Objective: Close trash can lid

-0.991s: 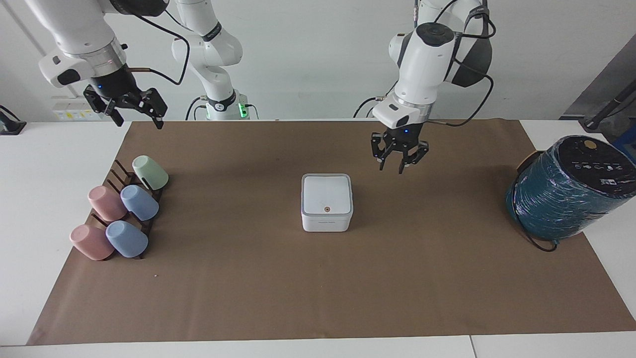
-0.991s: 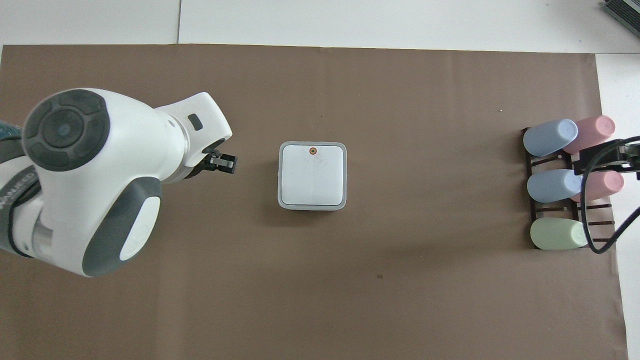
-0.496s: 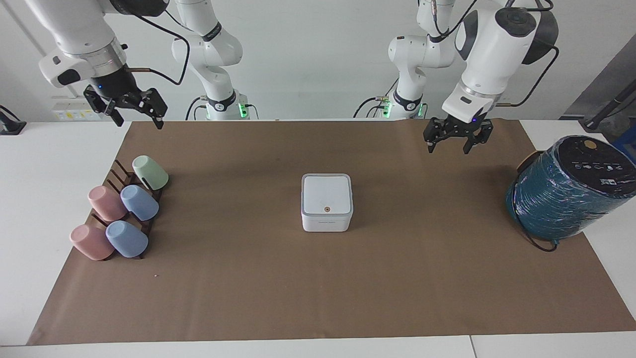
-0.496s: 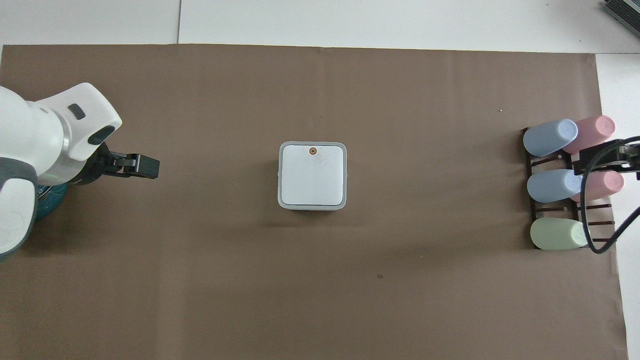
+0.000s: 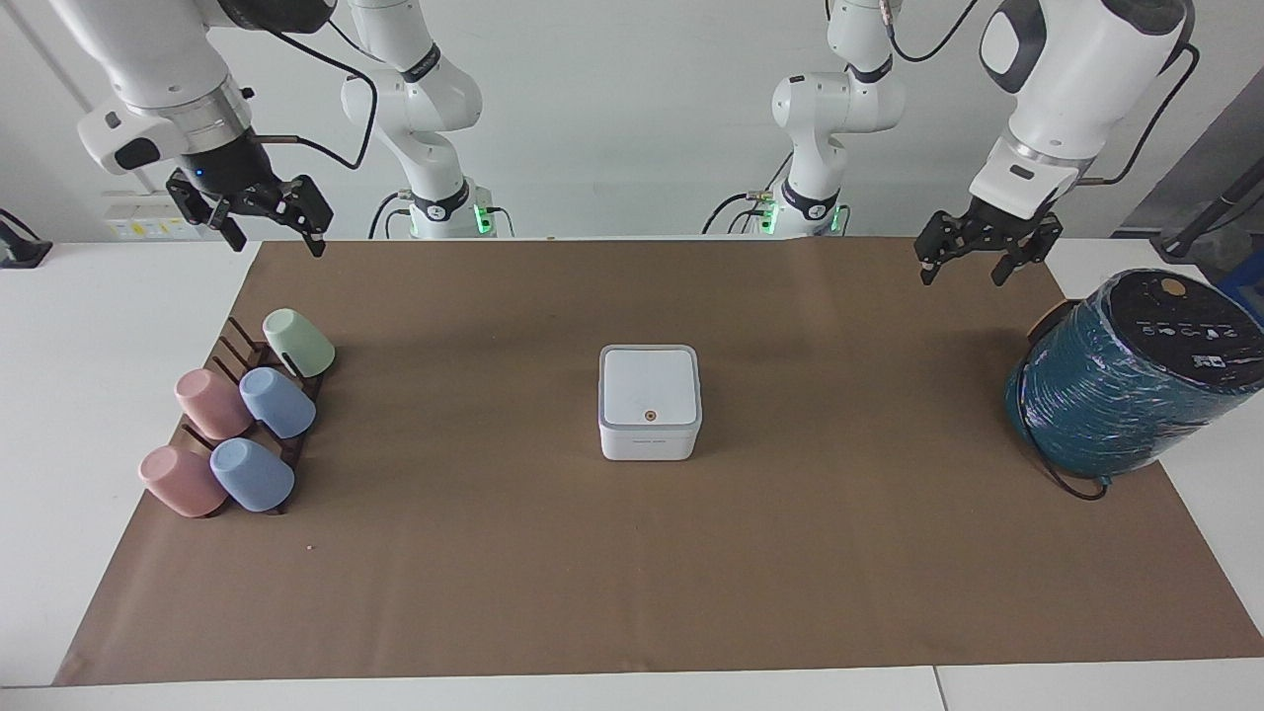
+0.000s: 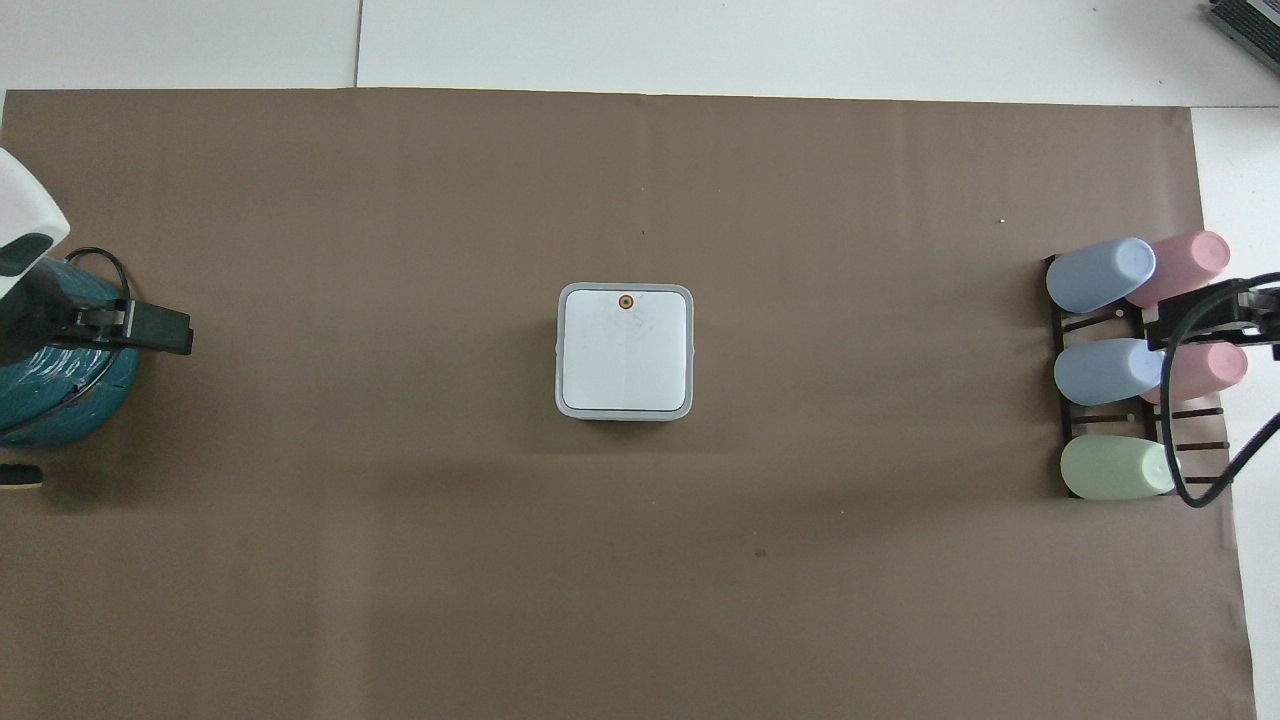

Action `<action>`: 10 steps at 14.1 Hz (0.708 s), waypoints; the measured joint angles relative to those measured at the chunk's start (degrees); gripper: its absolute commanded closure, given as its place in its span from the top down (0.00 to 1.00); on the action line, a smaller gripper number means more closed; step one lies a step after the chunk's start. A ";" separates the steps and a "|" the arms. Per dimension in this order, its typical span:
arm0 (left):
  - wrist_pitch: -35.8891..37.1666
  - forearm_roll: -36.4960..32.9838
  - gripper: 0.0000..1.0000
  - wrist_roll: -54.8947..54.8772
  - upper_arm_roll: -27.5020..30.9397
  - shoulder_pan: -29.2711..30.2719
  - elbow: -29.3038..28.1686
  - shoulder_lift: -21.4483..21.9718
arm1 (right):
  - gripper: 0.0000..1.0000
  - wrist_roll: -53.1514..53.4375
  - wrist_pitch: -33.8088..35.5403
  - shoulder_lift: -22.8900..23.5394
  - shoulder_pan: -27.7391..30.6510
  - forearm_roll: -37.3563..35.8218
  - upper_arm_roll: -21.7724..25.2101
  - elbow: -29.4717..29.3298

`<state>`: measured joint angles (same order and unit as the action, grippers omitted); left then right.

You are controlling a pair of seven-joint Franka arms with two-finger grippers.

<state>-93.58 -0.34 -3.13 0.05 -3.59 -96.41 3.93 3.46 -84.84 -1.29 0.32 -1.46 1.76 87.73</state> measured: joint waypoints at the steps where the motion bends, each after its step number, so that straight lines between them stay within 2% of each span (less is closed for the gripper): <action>1: 2.41 0.03 1.00 -1.47 0.04 0.82 2.64 -0.65 | 1.00 0.00 0.00 -0.01 0.00 0.00 0.00 0.00; 4: 6.44 0.16 1.00 -3.14 0.04 1.83 7.82 -2.56 | 1.00 0.00 0.00 -0.01 0.00 0.00 0.00 0.01; 10: 7.46 0.26 1.00 -3.14 -0.72 1.80 8.38 -2.70 | 1.00 0.00 0.00 -0.04 0.00 0.00 0.00 0.02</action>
<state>-86.12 -0.08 -6.28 -0.67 -1.79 -88.03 1.23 3.46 -84.84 -1.33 0.32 -1.46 1.76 87.74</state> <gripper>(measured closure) 0.000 0.000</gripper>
